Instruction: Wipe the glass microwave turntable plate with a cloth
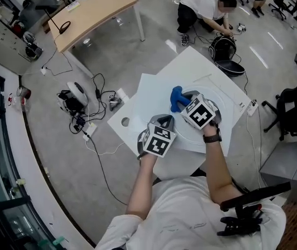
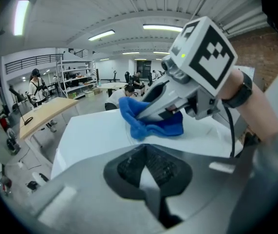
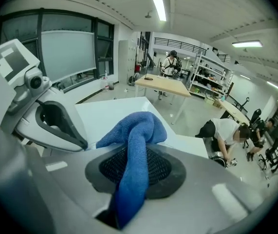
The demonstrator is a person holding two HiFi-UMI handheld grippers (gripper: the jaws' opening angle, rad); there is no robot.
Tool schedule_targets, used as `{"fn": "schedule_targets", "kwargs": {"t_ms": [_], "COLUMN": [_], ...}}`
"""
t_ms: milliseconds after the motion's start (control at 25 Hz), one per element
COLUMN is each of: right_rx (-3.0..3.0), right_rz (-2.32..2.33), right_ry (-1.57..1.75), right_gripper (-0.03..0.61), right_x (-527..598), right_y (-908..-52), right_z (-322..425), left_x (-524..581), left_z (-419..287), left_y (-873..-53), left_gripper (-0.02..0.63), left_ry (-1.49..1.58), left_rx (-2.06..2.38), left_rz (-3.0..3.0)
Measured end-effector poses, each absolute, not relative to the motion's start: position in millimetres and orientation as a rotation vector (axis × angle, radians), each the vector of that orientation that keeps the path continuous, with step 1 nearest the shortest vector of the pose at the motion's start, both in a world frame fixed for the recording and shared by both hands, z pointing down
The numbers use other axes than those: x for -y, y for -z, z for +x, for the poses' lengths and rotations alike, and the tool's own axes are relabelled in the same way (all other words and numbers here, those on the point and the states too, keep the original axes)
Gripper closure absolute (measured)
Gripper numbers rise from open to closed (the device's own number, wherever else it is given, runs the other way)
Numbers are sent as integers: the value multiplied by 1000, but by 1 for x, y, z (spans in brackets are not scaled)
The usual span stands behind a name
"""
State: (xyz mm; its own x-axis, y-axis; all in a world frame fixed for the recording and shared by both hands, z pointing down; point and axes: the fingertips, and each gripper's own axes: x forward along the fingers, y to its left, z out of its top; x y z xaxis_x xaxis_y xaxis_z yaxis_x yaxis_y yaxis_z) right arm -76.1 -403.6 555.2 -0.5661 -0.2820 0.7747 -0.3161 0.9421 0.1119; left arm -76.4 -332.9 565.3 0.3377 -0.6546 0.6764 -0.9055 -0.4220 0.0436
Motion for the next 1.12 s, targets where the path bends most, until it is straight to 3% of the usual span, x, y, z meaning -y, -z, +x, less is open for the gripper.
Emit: {"fn": "schedule_targets", "kwargs": {"t_ms": [600,1120], "right_rx": [2096,1966], "right_rz": [834,1064], "right_ry": [-150,-214], "right_gripper": [495,497], "right_x": [471,418], "right_y": [-556,-548], "right_z": [23,130], "left_x": [331,334], "left_z": [-84,-82], "left_y": [-567,-562], "left_gripper": [612,614], "left_ry": [-803,-844], "left_rx": [1402,1391], "left_rz": [2184,2247]}}
